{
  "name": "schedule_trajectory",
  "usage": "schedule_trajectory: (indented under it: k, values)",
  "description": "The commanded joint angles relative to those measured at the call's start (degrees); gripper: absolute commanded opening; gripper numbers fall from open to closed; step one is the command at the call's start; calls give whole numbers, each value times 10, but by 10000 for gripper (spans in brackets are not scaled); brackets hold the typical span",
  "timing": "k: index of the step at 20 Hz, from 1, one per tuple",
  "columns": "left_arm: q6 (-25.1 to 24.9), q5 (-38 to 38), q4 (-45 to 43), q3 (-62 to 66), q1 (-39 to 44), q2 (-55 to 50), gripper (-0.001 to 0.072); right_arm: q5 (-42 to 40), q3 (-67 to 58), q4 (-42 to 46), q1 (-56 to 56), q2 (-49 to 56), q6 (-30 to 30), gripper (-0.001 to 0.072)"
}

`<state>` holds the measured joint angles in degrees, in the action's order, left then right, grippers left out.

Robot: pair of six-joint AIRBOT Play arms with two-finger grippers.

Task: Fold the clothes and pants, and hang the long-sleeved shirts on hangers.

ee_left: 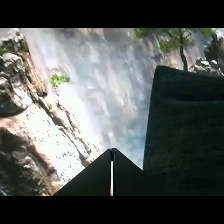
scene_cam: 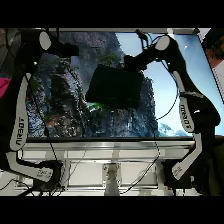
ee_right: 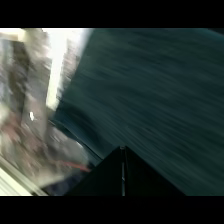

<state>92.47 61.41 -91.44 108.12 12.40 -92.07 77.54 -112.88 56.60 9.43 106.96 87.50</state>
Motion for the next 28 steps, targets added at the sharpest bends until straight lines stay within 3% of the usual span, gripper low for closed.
schedule_trajectory:
  k: [1,5,9,12,13,14,15,21,28]
  values:
    - [-21,0,15,0,-23,38,11,33,104,-57,-82,-34,-82,37]
    - [-68,19,62,0,-54,118,12,-10,301,-150,-157,-89,-179,37]
    - [-90,41,60,0,-54,175,12,-58,496,-331,-191,-122,-318,38]
    - [-89,54,60,0,-54,189,12,-149,550,-363,-182,-121,-324,70]
    - [-89,64,60,0,-52,189,12,-177,551,-358,-179,-121,-306,266]
    - [-89,73,63,0,-52,188,12,-205,551,-359,-176,-122,-279,588]
    - [-89,79,67,0,-52,189,12,-226,549,-359,-172,-121,-251,687]
    - [-90,84,67,0,-52,189,12,-234,509,-356,-156,-104,-219,686]
    - [-95,86,67,0,-52,188,12,-139,422,-352,-118,-3,-199,675]
